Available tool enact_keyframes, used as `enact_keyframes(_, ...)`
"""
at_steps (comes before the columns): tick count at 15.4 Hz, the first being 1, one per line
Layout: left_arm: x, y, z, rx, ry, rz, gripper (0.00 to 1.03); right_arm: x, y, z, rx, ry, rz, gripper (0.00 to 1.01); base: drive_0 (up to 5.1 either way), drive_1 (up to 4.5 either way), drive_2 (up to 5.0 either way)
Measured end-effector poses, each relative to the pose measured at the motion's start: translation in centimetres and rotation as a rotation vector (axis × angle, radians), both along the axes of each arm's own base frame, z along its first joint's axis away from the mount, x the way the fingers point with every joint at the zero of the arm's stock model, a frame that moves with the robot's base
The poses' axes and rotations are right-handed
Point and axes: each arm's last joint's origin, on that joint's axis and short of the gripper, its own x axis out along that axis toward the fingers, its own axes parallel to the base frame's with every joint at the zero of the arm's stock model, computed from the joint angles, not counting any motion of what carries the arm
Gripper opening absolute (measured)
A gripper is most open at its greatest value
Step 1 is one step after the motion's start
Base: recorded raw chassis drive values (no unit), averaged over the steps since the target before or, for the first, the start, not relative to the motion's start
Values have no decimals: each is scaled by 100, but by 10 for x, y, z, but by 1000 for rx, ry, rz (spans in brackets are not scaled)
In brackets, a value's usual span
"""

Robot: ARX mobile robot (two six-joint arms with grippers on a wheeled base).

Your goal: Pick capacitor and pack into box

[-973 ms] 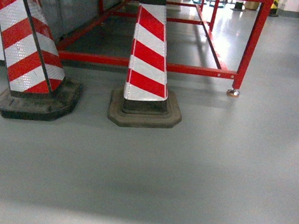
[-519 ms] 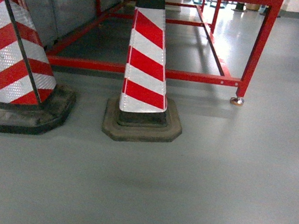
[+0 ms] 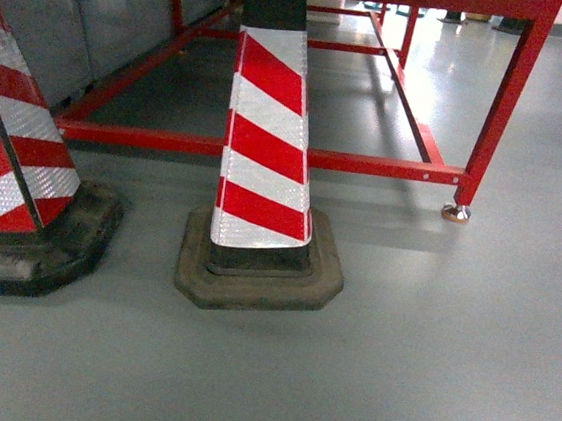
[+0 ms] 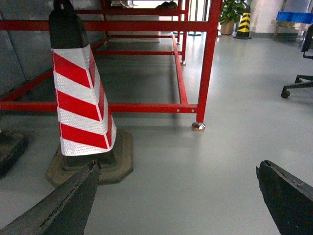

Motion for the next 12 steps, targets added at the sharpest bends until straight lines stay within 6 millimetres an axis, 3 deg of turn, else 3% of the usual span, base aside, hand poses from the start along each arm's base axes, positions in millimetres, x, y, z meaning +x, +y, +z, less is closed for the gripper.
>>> enact_keyframes(12, 0, 0, 0, 0, 1, 0, 44, 0, 0, 0, 0, 1, 0, 98, 12, 415, -391)
